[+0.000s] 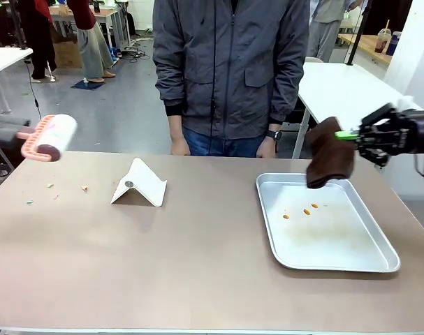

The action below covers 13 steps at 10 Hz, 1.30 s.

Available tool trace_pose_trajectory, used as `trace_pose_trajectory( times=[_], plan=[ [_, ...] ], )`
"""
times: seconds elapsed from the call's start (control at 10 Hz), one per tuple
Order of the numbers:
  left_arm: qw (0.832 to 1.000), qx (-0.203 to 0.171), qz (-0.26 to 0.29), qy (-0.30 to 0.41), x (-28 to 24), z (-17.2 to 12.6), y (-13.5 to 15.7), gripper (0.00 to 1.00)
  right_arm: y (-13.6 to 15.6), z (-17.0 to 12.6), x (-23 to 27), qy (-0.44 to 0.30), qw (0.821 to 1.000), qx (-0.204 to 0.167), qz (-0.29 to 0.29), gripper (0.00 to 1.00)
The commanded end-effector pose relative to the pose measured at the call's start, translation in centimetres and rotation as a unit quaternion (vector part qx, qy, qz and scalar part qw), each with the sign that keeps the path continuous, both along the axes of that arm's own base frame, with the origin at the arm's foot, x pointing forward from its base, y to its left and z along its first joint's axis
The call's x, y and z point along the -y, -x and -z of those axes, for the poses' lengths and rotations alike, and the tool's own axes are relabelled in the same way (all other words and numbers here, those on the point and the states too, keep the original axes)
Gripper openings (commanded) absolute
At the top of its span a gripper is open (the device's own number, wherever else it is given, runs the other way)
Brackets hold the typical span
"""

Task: Clean the surface of the table.
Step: Hold the Lint Roller with your left hand and the towel with your right hand.

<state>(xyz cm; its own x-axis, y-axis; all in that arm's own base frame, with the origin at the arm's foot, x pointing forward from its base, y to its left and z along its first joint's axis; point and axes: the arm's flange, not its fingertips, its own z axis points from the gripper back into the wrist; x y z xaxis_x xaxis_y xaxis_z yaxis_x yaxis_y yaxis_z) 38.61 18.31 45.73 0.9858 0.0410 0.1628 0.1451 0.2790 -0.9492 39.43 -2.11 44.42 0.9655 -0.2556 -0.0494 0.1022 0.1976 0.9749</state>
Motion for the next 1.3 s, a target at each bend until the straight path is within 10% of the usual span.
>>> trace_pose_trajectory(
  times=[0.0, 0.6, 1.2],
  plan=[
    [1.0, -0.006, 0.004, 0.028, -4.7, 1.1, -1.4, 0.0, 1.2, 0.6, 3.2, -0.051, 0.998, 0.014, 0.046, 0.0],
    [0.993, -0.035, -0.086, 0.073, -9.9, 3.7, -1.3, 0.0, 3.7, 3.0, 10.2, -0.061, 0.988, 0.003, 0.141, 0.0],
    [0.997, -0.034, -0.056, 0.045, -9.3, 4.6, -1.0, 0.0, 4.3, 2.7, 11.6, -0.081, 0.988, -0.017, 0.134, 0.0]
  ],
)
